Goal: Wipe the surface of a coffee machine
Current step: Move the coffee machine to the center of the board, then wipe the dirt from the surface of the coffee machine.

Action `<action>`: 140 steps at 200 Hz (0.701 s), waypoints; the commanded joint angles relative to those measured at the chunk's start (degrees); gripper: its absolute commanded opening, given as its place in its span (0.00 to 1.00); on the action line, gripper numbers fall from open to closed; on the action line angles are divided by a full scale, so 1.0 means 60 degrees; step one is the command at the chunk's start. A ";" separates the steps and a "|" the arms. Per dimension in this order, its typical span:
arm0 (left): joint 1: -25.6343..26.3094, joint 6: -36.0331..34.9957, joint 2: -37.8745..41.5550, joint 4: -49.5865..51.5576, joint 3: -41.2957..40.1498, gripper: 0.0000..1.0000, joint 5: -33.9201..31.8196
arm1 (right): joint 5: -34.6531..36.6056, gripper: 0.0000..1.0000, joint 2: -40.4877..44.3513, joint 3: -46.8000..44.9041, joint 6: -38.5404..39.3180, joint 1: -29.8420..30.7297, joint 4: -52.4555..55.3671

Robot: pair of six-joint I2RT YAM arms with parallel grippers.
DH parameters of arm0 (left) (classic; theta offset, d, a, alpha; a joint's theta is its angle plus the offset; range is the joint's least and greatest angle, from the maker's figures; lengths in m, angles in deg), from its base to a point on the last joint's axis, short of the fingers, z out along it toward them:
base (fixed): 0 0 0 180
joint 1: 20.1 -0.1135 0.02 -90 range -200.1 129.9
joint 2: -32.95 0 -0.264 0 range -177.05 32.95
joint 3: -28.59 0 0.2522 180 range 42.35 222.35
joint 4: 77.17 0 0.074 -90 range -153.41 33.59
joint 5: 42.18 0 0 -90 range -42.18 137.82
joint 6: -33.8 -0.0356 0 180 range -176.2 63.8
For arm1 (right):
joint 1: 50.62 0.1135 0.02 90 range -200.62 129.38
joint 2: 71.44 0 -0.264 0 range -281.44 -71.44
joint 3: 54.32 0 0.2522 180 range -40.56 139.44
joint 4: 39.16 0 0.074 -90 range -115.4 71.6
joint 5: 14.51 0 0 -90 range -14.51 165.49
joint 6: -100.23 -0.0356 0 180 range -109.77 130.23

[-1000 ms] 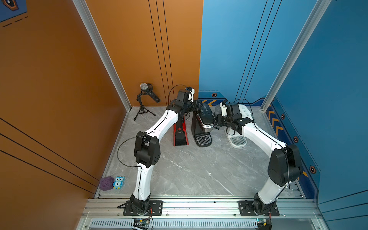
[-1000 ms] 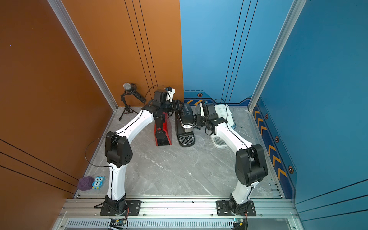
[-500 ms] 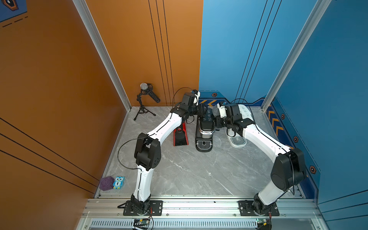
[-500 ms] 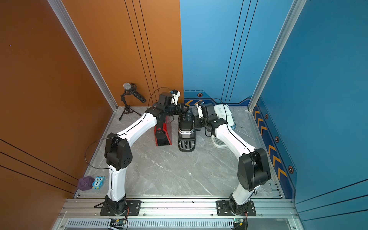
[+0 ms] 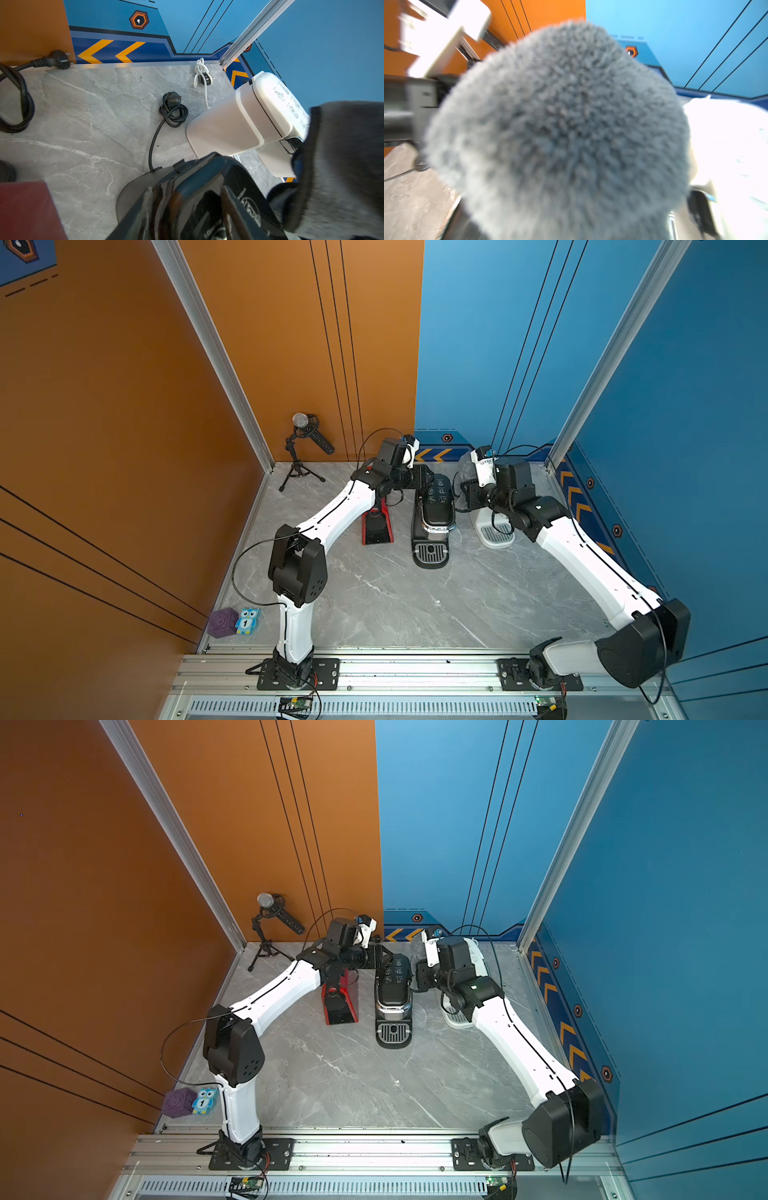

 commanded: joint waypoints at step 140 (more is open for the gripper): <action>0.1026 -0.1436 0.3191 0.0544 -0.3883 0.55 -0.3486 | -0.0444 0.21 -0.2667 0.1871 0.1558 0.1516 0.1575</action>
